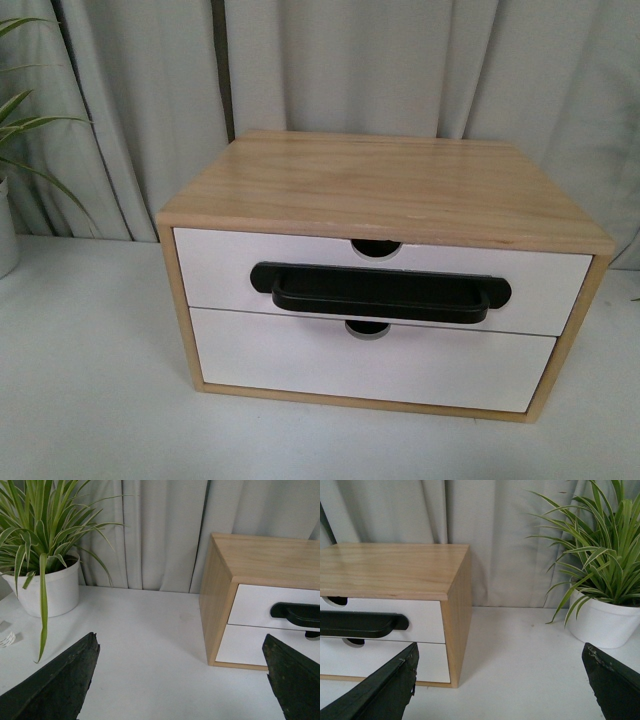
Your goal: Pull drawer
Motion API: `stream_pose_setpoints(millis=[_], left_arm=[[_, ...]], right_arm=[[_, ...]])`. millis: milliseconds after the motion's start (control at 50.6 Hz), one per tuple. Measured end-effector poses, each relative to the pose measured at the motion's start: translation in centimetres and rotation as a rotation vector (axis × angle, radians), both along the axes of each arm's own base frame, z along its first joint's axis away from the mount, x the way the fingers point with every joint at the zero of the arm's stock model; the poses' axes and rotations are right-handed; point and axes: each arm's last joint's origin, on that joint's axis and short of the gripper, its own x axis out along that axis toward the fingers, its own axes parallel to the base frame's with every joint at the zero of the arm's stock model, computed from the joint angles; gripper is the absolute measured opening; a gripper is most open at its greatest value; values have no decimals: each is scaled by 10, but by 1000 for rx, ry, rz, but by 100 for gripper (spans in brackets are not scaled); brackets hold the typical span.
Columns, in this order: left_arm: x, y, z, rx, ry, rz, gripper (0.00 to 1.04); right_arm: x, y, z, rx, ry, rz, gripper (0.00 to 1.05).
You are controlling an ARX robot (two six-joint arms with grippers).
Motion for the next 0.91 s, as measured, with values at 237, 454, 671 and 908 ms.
stream_pose_setpoints(millis=[237, 454, 671, 908], left_arm=[[0, 0, 0, 0, 0, 0, 99], [0, 0, 0, 0, 0, 0, 99], [0, -2, 8, -33, -85, 115, 99], [36, -30, 30, 160, -147, -338, 99]], right_arm=[[0, 0, 0, 0, 0, 0, 96], [0, 0, 0, 0, 0, 0, 96], [1, 3, -4, 62, 49, 156, 96], [34, 11, 15, -71, 183, 487, 96]])
